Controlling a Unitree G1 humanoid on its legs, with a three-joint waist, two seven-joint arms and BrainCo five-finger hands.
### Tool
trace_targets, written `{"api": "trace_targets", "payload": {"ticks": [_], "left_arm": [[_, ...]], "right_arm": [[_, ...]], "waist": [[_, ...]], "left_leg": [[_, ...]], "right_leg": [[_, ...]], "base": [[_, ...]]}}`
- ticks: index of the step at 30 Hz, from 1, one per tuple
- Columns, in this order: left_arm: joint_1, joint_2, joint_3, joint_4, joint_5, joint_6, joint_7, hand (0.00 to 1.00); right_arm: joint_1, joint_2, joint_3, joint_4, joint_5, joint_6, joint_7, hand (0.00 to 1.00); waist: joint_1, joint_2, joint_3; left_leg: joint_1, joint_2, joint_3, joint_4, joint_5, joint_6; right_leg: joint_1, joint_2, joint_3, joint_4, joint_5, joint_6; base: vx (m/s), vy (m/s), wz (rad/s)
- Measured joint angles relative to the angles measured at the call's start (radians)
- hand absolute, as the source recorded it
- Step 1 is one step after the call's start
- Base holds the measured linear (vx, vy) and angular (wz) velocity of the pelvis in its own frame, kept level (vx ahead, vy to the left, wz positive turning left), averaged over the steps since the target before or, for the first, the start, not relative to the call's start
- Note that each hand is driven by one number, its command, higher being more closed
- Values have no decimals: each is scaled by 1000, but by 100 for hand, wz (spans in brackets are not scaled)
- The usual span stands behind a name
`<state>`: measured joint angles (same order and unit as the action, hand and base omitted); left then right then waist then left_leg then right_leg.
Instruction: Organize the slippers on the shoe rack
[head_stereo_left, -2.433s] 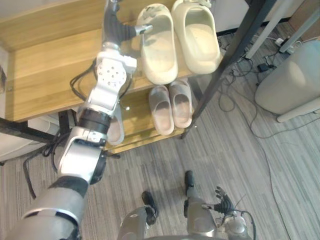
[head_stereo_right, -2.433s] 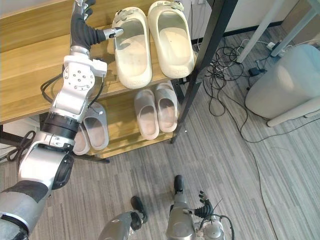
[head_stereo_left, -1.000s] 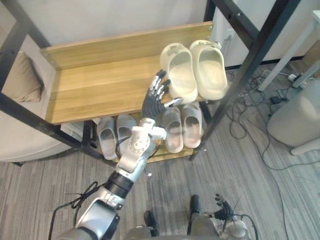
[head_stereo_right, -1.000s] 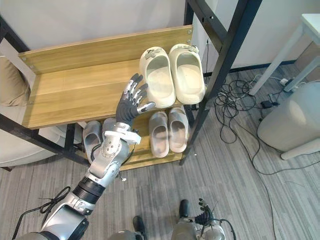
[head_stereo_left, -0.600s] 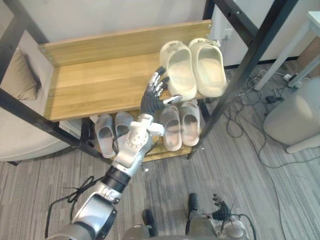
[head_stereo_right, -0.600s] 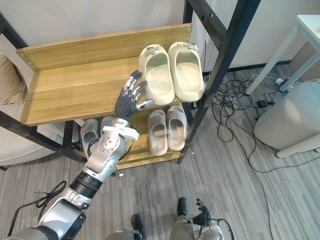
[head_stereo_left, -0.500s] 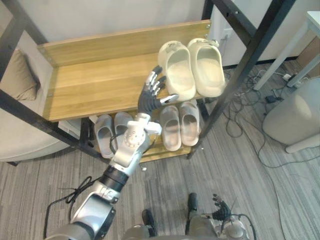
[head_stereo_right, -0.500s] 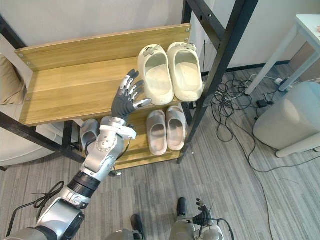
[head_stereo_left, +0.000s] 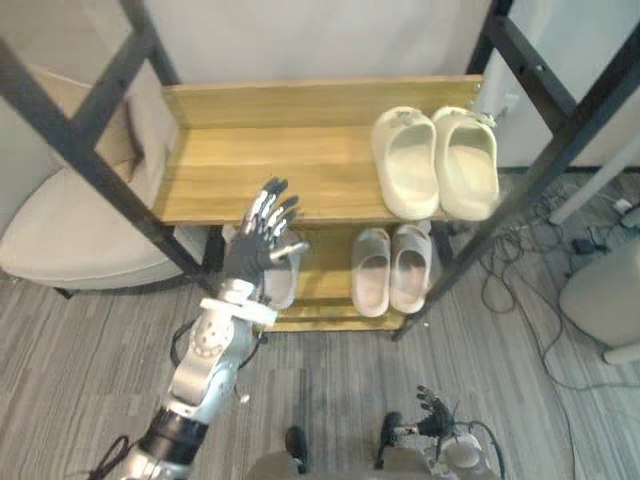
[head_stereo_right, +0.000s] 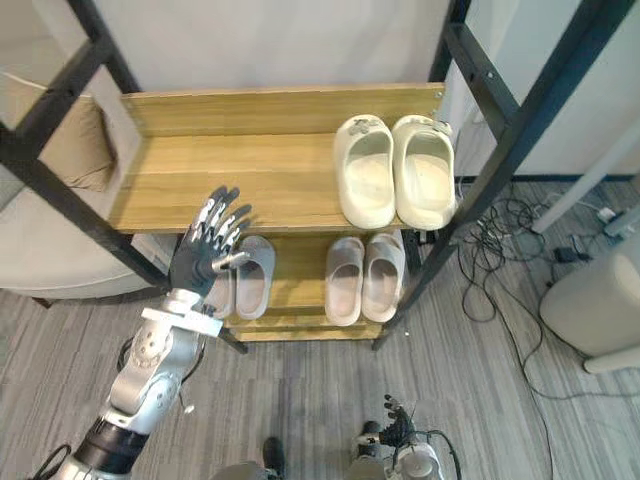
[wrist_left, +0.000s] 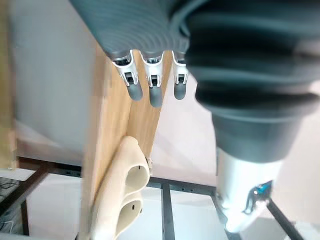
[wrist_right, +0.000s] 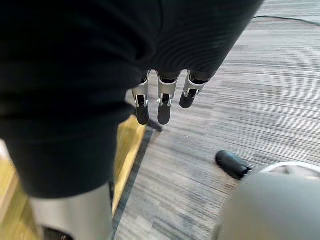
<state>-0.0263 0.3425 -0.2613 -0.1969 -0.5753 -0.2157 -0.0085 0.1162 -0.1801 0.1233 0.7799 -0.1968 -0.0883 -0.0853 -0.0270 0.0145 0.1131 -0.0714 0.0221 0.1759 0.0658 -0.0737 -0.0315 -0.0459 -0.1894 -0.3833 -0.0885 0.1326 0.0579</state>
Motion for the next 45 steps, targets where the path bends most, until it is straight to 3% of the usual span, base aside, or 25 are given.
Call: {"api": "trace_targets", "payload": {"ticks": [7,13,18,24,29,36,38,39,40,41,45], "left_arm": [[235,-13,-2,66,-15,16,-79,0],[292,-83,2,373,76,33,-94,0],[266,-147,37,720,322,41,-51,0],[234,-181,128,969,493,62,24,0],[229,-194,166,998,575,71,74,0],[190,-213,167,1037,581,73,99,0],[170,-223,167,1043,582,76,104,0],[169,-228,172,1040,579,75,104,0],[164,-240,199,1041,580,76,106,0],[159,-241,203,1047,580,76,109,0],[154,-230,207,1054,579,76,120,0]], "right_arm": [[-14,14,0,32,-1,0,4,0],[-27,15,3,65,-1,-3,8,0],[-31,25,12,86,-3,-5,12,0],[-37,34,21,115,-40,-7,15,0],[-43,41,21,134,-41,-9,0,0],[-92,52,28,161,-40,-9,-17,0],[-131,43,26,180,-40,-6,-27,0],[-136,44,17,179,-40,-3,-32,0],[-140,45,-2,175,-39,-3,-35,0],[-140,44,-18,174,-38,-3,-37,0],[-125,63,-43,174,-37,0,-37,0]], "waist": [[33,-4,-25],[40,-20,-38],[40,-38,-50],[42,-39,-51],[57,-40,-50],[62,-33,-23],[65,-27,-2],[66,-26,1],[67,-28,10],[62,-20,11],[60,-46,25]], "left_leg": [[22,4,-27,-54,37,-10],[50,7,-28,-67,43,-12],[58,6,-36,-95,58,-14],[77,5,-47,-116,65,-16],[74,3,-55,-117,68,-16],[29,-5,-158,-118,96,-18],[-22,2,-63,-55,62,19],[-51,27,38,15,15,61],[-74,67,165,119,-26,75],[-93,83,251,175,-35,54],[-65,41,202,117,-22,37]], "right_leg": [[14,7,-28,0,-6,7],[38,10,-29,-1,-10,12],[39,10,-40,-4,-16,21],[53,12,-48,-2,-20,26],[55,12,-56,0,-21,27],[81,7,-175,2,-57,28],[78,-12,-217,36,-73,28],[77,-22,-237,57,-87,27],[85,-39,-263,93,-111,40],[94,-55,-296,135,-137,51],[135,-70,-360,138,-142,54]], "base": [[-26,-37,11],[0,0,0],[-9,-6,4],[5,-7,5],[13,-2,6],[4,-17,50],[-33,37,59],[46,76,62],[101,114,86],[134,107,102],[108,40,62]]}}
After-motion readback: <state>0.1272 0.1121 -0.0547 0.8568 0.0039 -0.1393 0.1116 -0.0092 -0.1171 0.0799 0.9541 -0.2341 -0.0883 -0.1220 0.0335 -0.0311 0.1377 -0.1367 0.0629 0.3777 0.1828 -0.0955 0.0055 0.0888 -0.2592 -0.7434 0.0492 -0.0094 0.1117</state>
